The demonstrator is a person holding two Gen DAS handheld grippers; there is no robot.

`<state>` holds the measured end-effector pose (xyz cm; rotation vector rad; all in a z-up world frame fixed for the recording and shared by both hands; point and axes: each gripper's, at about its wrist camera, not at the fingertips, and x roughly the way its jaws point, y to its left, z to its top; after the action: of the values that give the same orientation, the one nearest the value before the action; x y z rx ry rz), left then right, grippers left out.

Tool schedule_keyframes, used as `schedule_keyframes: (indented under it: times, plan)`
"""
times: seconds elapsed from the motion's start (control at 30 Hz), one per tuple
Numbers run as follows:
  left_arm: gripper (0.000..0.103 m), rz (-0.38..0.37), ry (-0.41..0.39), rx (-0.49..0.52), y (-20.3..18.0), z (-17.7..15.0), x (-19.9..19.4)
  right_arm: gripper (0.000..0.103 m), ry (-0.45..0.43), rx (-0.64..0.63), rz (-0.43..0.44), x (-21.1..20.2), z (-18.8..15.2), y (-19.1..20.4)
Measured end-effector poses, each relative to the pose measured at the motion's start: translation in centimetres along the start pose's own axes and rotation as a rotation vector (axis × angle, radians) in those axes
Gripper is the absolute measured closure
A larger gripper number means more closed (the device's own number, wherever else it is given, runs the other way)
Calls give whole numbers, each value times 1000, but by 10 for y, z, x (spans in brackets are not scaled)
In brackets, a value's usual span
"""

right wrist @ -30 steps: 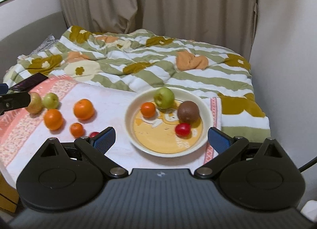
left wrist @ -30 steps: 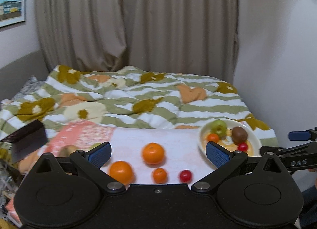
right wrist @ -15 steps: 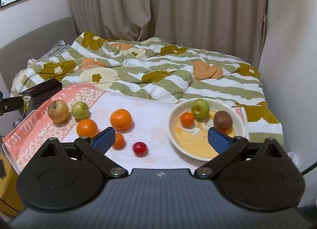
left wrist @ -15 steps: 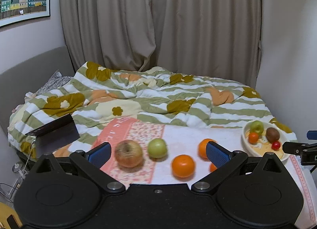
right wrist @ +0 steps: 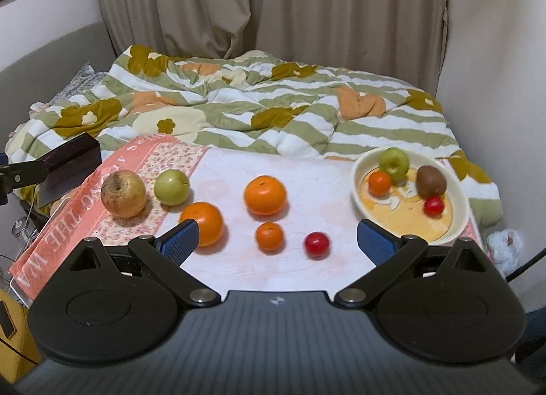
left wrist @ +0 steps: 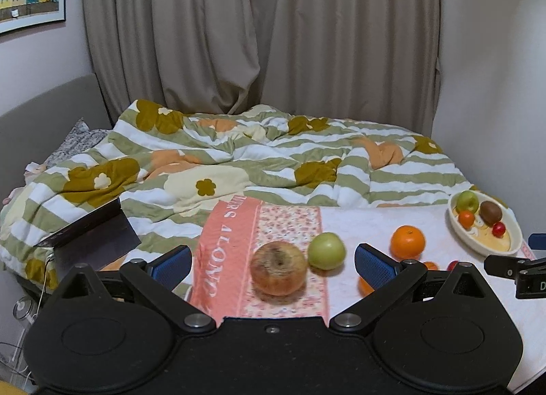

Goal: Organize fruits
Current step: 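Withdraw both tools from the bowl back over the table, then grasp the large brown apple with the left tool while the right tool grasps the big orange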

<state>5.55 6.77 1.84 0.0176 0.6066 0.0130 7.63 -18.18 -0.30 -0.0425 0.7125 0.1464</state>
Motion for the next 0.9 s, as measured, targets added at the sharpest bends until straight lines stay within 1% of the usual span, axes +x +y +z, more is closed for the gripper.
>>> schedule_keyframes:
  times: [0.17, 0.37, 0.53, 0.63, 0.9]
  plan:
    - [0, -31, 16, 18, 20, -3, 20, 0, 25, 18, -19, 22, -7, 24]
    - [0, -55, 42, 31, 32, -8, 52, 0, 44, 40, -28, 52, -16, 38]
    - [0, -72, 74, 40, 31, -16, 84, 0, 51, 27, -20, 78, -23, 46]
    - [0, -92, 91, 54, 28, -20, 100, 0, 59, -3, 2, 91, -27, 52]
    - [2, -116, 140, 96, 14, -27, 137, 0, 57, -61, 56, 120, -29, 64]
